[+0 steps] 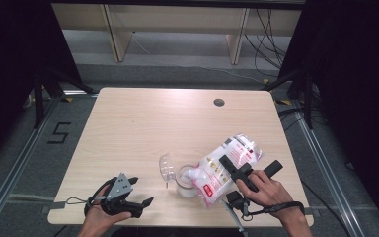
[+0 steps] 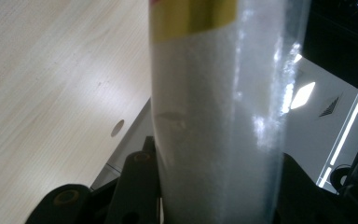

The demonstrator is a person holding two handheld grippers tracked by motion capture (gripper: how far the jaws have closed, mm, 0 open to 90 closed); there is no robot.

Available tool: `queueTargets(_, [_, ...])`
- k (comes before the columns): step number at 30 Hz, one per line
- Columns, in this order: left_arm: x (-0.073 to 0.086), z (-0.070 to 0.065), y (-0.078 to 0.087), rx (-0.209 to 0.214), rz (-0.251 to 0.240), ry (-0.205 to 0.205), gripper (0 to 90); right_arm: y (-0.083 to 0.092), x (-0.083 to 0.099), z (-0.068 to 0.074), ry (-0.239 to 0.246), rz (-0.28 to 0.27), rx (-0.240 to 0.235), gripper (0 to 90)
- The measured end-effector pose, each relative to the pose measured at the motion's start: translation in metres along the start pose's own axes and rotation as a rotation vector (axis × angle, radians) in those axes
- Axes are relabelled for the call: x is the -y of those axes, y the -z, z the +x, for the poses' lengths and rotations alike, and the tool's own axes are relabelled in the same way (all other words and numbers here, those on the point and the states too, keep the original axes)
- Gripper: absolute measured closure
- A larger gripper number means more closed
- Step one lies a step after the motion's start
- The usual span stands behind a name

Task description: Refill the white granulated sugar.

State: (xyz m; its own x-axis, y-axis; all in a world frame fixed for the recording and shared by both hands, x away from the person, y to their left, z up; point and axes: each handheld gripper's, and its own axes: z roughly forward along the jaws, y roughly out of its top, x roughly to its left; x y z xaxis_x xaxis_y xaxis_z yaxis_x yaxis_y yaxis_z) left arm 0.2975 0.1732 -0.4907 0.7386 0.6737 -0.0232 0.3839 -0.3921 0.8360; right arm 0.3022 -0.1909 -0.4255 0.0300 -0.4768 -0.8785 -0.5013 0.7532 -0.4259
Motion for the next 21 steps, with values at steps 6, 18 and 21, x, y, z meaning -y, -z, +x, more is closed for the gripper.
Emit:
queueTargets(6, [-0.0003, -0.0003, 0.0006, -0.007, 0.009, -0.001, 15.3, 0.0, 0.0002, 0.0, -0.002, -0.002, 0.001, 70.4])
queueTargets(18, [-0.0001, 0.0005, 0.0006, -0.004, 0.006, -0.005, 15.3, 0.0003, 0.0, 0.0002, -0.001, -0.004, 0.005, 71.0])
queueTargets(21, [-0.0002, 0.0005, 0.0007, -0.002, 0.006, -0.005, 15.3, 0.0003, -0.0002, 0.0004, -0.002, -0.005, 0.003, 71.2])
